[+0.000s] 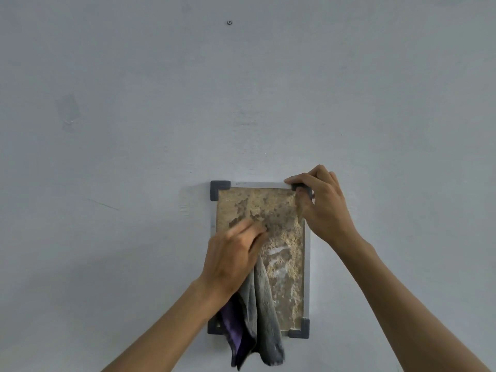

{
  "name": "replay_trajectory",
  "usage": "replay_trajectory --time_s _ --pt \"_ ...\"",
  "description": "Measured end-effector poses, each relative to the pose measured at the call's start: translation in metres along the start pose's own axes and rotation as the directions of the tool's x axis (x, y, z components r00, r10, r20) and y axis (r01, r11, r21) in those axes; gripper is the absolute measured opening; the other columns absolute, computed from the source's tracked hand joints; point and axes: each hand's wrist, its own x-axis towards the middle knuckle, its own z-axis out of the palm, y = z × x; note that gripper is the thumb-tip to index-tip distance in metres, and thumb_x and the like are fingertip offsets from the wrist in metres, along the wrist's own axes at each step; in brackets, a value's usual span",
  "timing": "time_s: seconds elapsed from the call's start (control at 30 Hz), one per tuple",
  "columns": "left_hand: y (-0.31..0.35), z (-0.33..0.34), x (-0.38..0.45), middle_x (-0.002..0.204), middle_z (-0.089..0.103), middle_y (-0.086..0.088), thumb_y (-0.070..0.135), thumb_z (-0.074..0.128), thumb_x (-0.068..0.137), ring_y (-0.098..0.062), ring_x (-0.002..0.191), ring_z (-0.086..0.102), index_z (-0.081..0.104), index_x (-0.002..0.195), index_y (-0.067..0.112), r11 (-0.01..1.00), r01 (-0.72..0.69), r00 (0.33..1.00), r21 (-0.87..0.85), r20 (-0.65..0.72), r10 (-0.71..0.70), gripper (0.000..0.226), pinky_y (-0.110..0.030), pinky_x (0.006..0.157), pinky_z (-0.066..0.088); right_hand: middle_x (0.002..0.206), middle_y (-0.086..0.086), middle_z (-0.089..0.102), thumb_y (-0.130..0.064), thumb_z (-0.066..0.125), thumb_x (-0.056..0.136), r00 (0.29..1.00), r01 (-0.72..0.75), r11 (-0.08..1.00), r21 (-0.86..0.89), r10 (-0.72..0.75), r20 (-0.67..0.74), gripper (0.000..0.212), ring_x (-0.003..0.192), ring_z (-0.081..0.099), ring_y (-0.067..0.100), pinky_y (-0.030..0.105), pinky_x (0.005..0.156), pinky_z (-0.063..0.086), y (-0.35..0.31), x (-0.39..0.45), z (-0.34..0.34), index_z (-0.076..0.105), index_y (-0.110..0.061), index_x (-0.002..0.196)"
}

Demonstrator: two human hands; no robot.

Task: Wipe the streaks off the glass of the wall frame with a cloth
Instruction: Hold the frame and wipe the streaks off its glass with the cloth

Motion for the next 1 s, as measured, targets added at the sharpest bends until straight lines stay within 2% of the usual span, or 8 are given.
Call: replay_trajectory --time_s 0.1,0.3,0.43,0.63,0.73,0.87,0.93,1.0 --pt "-0.001 -0.001 -0.014 0.090 0.068 0.015 0.026 0.068 0.098 -0.004 0.059 0.060 0.076 0.095 0.022 0.995 -0.049 0.995 0.082 0.090 0.042 0.009 -0.014 0.048 0.042 0.099 -0.009 0.050 -0.001 0.052 0.101 1.000 -0.002 1.000 -0.006 0.002 -0.006 0.032 0.102 0.045 0.014 0.003 0.087 0.033 0.000 0.000 0.000 0.075 -0.020 0.115" --pt "0.014 -0.003 -0.003 0.090 0.073 0.013 0.029 0.069 0.096 -0.002 0.070 0.064 0.077 0.098 0.022 0.952 0.289 0.950 -0.098 -0.095 -0.298 0.011 -0.023 0.060 0.056 0.109 -0.012 0.054 -0.006 0.054 0.102 0.997 0.021 0.998 -0.067 -0.016 0.081 0.033 0.105 0.046 0.007 0.001 0.088 0.033 -0.003 -0.006 -0.012 0.070 -0.019 0.128" --pt "0.034 -0.001 -0.017 0.081 0.070 0.020 0.033 0.069 0.095 0.005 0.071 0.062 0.075 0.093 0.029 0.912 0.397 0.915 -0.103 0.117 -0.385 0.008 -0.011 0.065 0.051 0.122 -0.014 0.055 -0.012 0.058 0.102 0.995 0.016 0.997 -0.075 -0.009 0.095 0.033 0.112 0.050 0.002 0.005 0.094 0.035 -0.018 -0.031 -0.022 0.067 -0.026 0.130" --pt "0.044 -0.023 -0.019 0.077 0.076 0.008 0.036 0.082 0.083 -0.002 0.073 0.071 0.077 0.082 0.027 0.416 0.770 0.607 -0.485 0.354 -0.711 0.011 -0.016 0.065 0.057 0.098 -0.020 0.072 -0.019 0.063 0.102 0.917 -0.350 0.909 0.227 0.283 0.280 0.017 0.092 0.066 -0.006 0.014 0.079 0.053 -0.050 -0.112 -0.009 0.071 -0.034 0.102" --pt "0.056 -0.028 -0.022 0.082 0.079 0.005 0.037 0.075 0.089 -0.016 0.082 0.076 0.079 0.087 0.026 0.272 0.811 0.538 -0.517 0.481 -0.692 0.012 -0.037 0.079 0.064 0.096 -0.025 0.074 -0.028 0.060 0.104 0.888 -0.434 0.851 0.296 0.348 0.300 0.016 0.092 0.067 -0.007 0.009 0.078 0.049 -0.055 -0.126 -0.002 0.073 -0.037 0.101" --pt "0.064 -0.046 -0.016 0.098 0.081 0.000 0.054 0.044 0.103 -0.015 0.090 0.078 0.076 0.111 0.019 0.122 0.867 0.461 -0.483 0.684 -0.565 0.048 -0.032 0.083 0.063 0.090 -0.020 0.077 -0.039 0.069 0.096 0.867 -0.487 0.828 0.278 0.419 0.271 0.010 0.088 0.070 -0.006 0.014 0.079 0.054 -0.046 -0.126 -0.001 0.076 -0.033 0.099" --pt "0.058 -0.056 -0.006 0.103 0.080 -0.004 0.061 0.034 0.103 -0.019 0.095 0.077 0.072 0.118 0.014 0.137 0.895 0.438 -0.424 0.785 -0.438 0.062 -0.034 0.085 0.062 0.085 -0.017 0.077 -0.035 0.074 0.094 0.847 -0.523 0.808 0.272 0.457 0.273 0.006 0.083 0.071 -0.003 0.019 0.076 0.057 -0.041 -0.124 -0.002 0.078 -0.031 0.094" --pt "0.048 -0.064 0.005 0.101 0.080 -0.005 0.055 0.037 0.104 -0.020 0.093 0.077 0.072 0.116 0.011 0.276 0.865 0.498 -0.418 0.775 -0.388 0.057 -0.038 0.084 0.063 0.081 -0.016 0.076 -0.030 0.074 0.094 0.838 -0.539 0.801 0.259 0.479 0.261 0.005 0.078 0.070 -0.004 0.014 0.067 0.052 -0.037 -0.120 -0.003 0.079 -0.031 0.091"
